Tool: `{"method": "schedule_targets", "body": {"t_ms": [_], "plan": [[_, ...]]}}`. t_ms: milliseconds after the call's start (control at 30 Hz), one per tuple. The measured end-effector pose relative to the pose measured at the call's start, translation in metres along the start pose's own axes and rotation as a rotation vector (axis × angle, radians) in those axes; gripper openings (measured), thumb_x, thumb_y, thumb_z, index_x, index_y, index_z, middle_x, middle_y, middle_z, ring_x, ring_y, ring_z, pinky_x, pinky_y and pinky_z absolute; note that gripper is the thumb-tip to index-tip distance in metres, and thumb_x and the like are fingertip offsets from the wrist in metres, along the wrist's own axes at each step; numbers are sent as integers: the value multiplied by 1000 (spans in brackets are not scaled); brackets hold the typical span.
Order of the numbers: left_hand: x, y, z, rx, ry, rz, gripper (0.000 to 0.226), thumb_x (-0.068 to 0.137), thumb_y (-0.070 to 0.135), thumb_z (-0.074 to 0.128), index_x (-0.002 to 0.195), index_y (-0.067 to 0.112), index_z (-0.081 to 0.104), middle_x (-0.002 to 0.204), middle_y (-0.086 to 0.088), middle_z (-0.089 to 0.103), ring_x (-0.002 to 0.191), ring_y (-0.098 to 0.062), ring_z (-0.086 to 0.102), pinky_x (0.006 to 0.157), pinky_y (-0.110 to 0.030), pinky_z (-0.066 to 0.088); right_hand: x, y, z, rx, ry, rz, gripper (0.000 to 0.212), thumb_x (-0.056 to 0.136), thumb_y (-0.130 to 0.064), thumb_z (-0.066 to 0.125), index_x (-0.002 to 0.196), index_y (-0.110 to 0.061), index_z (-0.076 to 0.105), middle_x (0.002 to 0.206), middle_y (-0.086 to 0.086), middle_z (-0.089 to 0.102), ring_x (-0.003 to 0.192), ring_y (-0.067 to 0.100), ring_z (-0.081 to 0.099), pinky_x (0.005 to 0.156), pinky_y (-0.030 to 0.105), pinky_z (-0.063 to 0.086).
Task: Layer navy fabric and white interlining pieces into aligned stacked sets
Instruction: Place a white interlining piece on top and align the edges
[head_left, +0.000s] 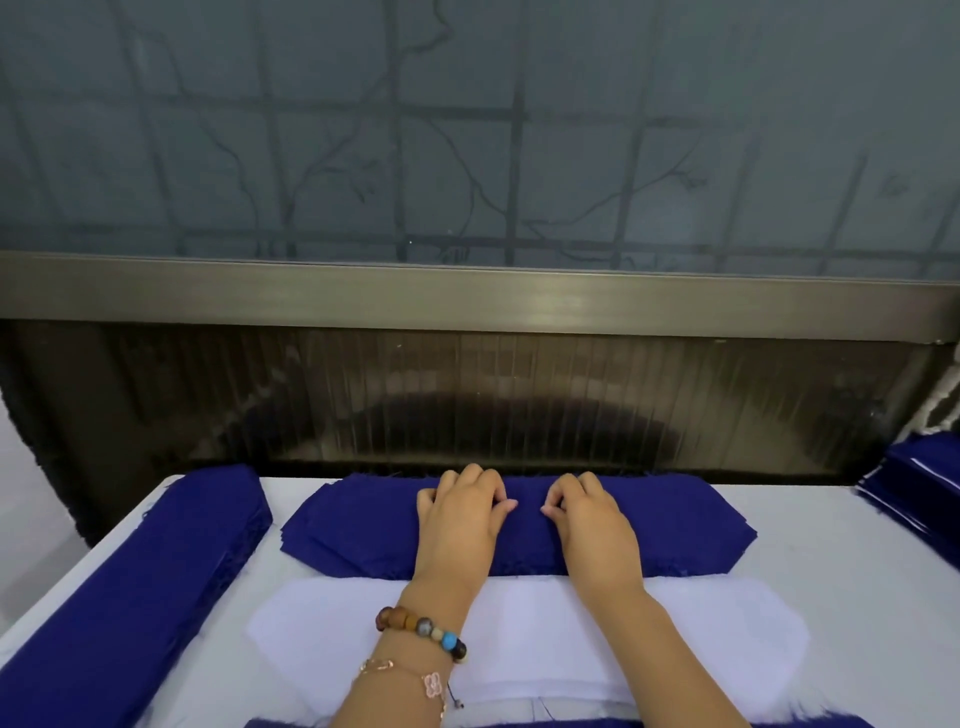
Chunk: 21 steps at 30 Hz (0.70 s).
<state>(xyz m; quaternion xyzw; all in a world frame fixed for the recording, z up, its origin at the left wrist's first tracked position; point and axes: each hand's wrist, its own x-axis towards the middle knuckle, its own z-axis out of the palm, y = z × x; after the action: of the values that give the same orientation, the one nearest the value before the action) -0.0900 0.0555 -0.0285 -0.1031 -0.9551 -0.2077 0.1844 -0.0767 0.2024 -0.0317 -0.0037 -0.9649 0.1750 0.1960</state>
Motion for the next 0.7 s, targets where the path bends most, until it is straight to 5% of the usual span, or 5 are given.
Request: {"method": "schedule_targets", "body": {"t_ms": [133, 367, 467, 567, 700], "plan": [[-1, -1, -2, -19, 0, 2, 16, 99, 44, 43, 95, 33, 54, 99, 14, 41, 96, -6, 40, 89, -27, 31, -1, 0, -2, 21, -14, 14, 30, 98, -35, 49, 127, -28, 46, 119, -7, 51, 97, 8, 54, 73, 18, 47], [-5, 2, 2, 7, -24, 48, 20, 99, 39, 45, 80, 30, 46, 134, 14, 51, 115, -12, 41, 93, -29, 31, -1, 0, 1, -56, -2, -2, 12, 100, -35, 43, 106, -27, 50, 105, -6, 48, 85, 9, 49, 66, 22, 47], [-4, 3, 2, -59, -8, 37, 9, 96, 39, 51, 102, 34, 47, 116, 16, 55, 114, -11, 43, 93, -27, 30, -1, -1, 1, -69, 14, -19, 10, 100, -34, 42, 103, -27, 49, 104, -7, 47, 82, 9, 48, 64, 22, 45], [-2, 1, 4, 6, -51, 20, 44, 98, 43, 46, 140, 34, 35, 135, 16, 45, 125, -9, 35, 103, -31, 26, -2, -2, 0, -48, 21, -36, 3, 100, -29, 45, 99, -27, 47, 103, -7, 44, 80, 8, 49, 64, 22, 47], [-3, -1, 4, 45, -86, 33, 39, 100, 45, 39, 138, 36, 38, 139, 17, 40, 129, -9, 30, 107, -33, 22, -4, -2, -1, -20, 43, -51, 9, 98, -22, 50, 93, -28, 45, 103, -10, 39, 77, 7, 47, 57, 17, 38]]}}
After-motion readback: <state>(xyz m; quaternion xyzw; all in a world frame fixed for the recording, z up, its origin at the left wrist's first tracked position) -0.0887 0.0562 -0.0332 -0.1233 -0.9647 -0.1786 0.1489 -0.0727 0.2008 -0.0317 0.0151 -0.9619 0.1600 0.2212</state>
